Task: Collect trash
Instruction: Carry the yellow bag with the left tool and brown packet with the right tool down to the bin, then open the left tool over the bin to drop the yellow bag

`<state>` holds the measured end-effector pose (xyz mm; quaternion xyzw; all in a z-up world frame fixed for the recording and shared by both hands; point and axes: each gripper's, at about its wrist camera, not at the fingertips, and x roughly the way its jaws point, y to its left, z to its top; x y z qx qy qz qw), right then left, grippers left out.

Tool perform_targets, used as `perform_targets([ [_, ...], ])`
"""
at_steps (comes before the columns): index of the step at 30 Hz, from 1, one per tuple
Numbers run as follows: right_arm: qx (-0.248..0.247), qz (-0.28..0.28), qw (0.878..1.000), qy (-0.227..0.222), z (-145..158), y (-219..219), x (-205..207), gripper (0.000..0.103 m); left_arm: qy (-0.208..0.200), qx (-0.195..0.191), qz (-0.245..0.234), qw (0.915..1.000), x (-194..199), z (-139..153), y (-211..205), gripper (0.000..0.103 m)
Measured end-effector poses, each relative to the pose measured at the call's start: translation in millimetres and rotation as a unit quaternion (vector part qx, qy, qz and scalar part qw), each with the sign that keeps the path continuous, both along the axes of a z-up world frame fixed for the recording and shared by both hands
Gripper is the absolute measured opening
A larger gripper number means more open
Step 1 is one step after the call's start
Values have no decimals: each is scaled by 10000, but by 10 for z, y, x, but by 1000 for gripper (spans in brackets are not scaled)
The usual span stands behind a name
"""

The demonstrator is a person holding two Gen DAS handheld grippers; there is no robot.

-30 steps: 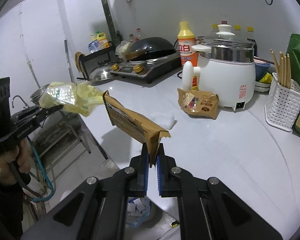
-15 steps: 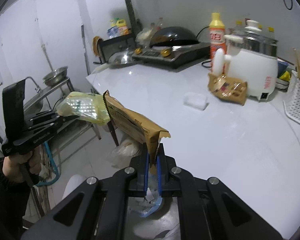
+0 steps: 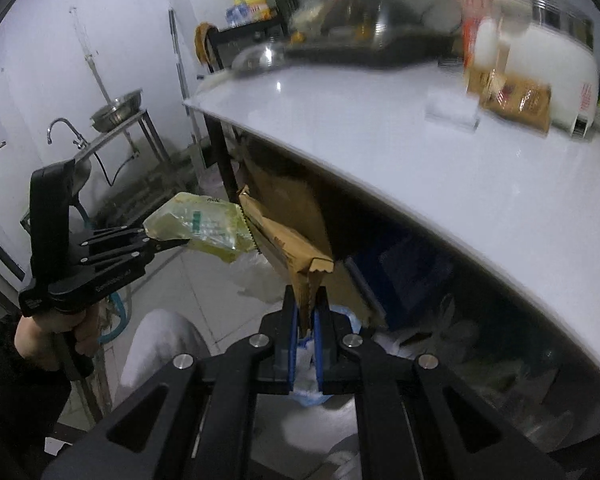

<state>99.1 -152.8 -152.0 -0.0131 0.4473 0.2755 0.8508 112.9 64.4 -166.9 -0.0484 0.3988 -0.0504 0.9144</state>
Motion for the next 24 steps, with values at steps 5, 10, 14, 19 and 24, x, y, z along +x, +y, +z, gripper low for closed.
perform_targets([
  [5, -86, -3, 9994, 328, -332, 79, 18, 6, 323, -30, 29, 9995, 33, -333, 36, 1],
  [10, -333, -32, 9986, 415, -548, 115, 58, 6, 620, -42, 108, 9980, 111, -615, 54, 1],
  [14, -420, -12, 9967, 691, -784, 124, 77, 6, 964, -133, 241, 9950, 214, -926, 74, 1],
  [19, -512, -126, 9937, 994, -1062, 61, 123, 6, 1296, -226, 254, 9910, 302, -1236, 35, 1],
  [24, -600, -212, 9911, 1167, -1213, 2, 162, 6, 1511, -282, 248, 9878, 401, -1479, -14, 1],
])
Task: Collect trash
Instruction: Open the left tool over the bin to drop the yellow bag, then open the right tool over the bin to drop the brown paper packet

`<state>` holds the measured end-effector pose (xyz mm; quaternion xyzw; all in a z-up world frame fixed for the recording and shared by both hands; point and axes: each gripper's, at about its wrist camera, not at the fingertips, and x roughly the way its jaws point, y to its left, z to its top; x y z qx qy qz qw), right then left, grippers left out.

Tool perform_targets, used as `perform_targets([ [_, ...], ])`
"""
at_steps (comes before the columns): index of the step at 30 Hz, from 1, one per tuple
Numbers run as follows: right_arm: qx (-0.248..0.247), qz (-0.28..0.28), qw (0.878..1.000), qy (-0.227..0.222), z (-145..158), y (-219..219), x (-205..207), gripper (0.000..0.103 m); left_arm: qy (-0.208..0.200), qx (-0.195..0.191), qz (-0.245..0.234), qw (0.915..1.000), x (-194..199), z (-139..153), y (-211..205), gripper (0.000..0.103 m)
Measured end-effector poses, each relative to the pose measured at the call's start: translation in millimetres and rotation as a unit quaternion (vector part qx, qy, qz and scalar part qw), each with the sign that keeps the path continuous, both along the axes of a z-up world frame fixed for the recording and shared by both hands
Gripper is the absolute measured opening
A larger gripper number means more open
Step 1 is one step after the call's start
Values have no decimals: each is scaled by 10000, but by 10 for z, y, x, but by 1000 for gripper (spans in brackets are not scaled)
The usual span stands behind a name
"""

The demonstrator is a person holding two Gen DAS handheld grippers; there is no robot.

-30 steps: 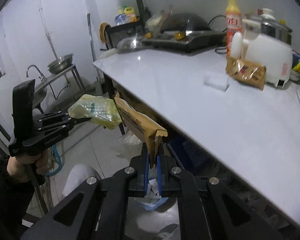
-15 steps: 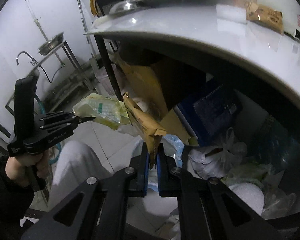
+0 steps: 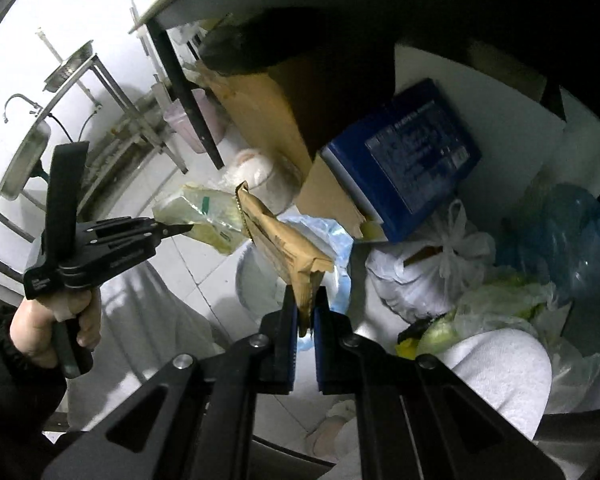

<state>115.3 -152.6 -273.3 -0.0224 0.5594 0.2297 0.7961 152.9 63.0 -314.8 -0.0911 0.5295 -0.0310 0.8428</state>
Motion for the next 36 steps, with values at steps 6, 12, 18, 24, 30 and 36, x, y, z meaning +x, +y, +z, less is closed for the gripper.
perform_targets([
  [6, -90, -38, 9997, 245, -202, -64, 82, 6, 347, -41, 87, 9994, 104, -266, 29, 4],
  [12, -148, -57, 9991, 385, -356, -63, 176, 6, 570, -168, 186, 9981, 109, -478, 80, 51],
  [18, -187, 43, 9983, 554, -504, 50, 231, 6, 610, -262, 390, 9970, 56, -496, 191, 51],
  [24, -250, 205, 9976, 613, -593, 246, 315, 6, 418, -324, 708, 9961, -23, -385, 406, 51],
  [30, -299, 210, 9964, 762, -749, 481, 429, 6, 209, -204, 906, 9955, -83, -286, 656, 51],
  [36, -421, 175, 9931, 1076, -968, 674, 483, 6, 246, -354, 1075, 9933, -160, -334, 856, 51],
])
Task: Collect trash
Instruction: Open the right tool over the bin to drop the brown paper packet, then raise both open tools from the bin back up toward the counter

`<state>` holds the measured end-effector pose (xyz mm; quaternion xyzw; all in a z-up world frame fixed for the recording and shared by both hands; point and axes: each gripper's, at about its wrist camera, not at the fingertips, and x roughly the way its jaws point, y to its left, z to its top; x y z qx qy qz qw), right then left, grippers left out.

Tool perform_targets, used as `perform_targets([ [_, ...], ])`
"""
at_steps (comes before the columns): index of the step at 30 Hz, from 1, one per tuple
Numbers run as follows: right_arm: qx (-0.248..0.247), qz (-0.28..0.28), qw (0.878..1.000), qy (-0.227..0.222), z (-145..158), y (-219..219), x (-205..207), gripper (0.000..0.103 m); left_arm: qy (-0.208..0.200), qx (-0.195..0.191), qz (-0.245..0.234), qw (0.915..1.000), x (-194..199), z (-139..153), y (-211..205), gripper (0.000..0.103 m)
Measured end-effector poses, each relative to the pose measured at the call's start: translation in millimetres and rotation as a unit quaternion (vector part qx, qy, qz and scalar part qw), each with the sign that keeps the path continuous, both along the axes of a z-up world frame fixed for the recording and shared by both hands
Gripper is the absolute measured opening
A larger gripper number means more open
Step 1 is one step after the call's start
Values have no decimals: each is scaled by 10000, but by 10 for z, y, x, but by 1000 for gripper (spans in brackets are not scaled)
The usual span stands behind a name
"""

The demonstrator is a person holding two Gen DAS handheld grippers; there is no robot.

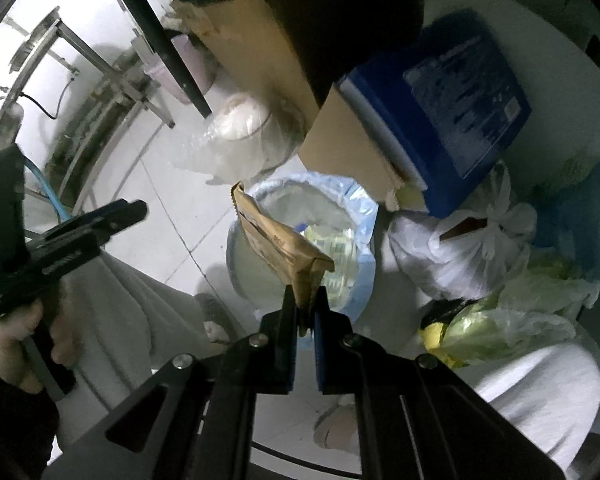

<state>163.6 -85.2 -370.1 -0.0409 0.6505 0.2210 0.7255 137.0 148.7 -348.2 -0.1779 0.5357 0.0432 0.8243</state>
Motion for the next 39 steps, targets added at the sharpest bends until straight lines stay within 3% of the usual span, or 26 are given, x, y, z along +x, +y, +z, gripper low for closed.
perform_targets([
  [7, -151, 251, 9991, 314, -213, 286, 0, 9, -79, -98, 53, 9999, -17, 1, 40, 51],
  [10, -131, 255, 9989, 360, -254, 372, 14, 25, -102, -119, 59, 9999, -19, 9, 46, 51],
  [12, -130, 273, 9989, 350, -252, 405, 29, 42, -108, -115, 51, 9999, -20, 19, 38, 51],
  [39, 104, 125, 9994, -315, 436, -45, -309, 42, -568, 97, -262, 9980, -284, 652, -353, 51],
])
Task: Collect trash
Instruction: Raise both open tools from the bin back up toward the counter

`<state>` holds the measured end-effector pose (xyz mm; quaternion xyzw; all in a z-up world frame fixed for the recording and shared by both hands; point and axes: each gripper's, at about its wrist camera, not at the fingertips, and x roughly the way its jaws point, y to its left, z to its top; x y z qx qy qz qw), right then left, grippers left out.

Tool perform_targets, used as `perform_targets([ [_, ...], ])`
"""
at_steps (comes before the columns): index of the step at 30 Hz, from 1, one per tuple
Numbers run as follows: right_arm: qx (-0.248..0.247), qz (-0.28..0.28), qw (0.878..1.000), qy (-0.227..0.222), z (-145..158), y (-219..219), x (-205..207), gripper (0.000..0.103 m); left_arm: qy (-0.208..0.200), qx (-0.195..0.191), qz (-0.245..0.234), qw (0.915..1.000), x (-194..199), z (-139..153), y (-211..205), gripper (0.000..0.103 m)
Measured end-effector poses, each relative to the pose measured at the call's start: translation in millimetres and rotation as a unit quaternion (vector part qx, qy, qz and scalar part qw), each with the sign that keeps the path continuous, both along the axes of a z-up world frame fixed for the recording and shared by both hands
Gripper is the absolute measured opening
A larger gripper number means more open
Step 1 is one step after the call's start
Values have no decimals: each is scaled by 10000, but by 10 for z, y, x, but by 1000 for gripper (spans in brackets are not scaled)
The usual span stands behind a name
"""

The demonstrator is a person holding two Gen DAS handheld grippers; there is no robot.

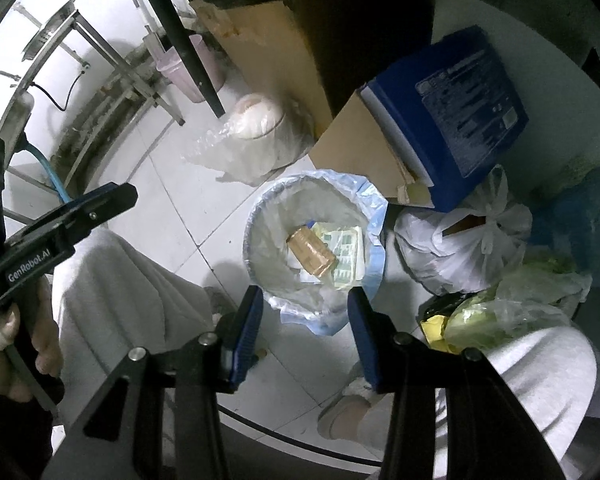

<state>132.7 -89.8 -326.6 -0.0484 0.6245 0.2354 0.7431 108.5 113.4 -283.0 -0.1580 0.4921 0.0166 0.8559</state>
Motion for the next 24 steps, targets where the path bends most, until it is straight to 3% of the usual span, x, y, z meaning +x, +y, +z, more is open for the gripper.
perform_targets([
  [24, 316, -143, 9957, -856, 797, -361, -225, 42, -159, 329, -412, 9985, -190, 462, -466, 51],
])
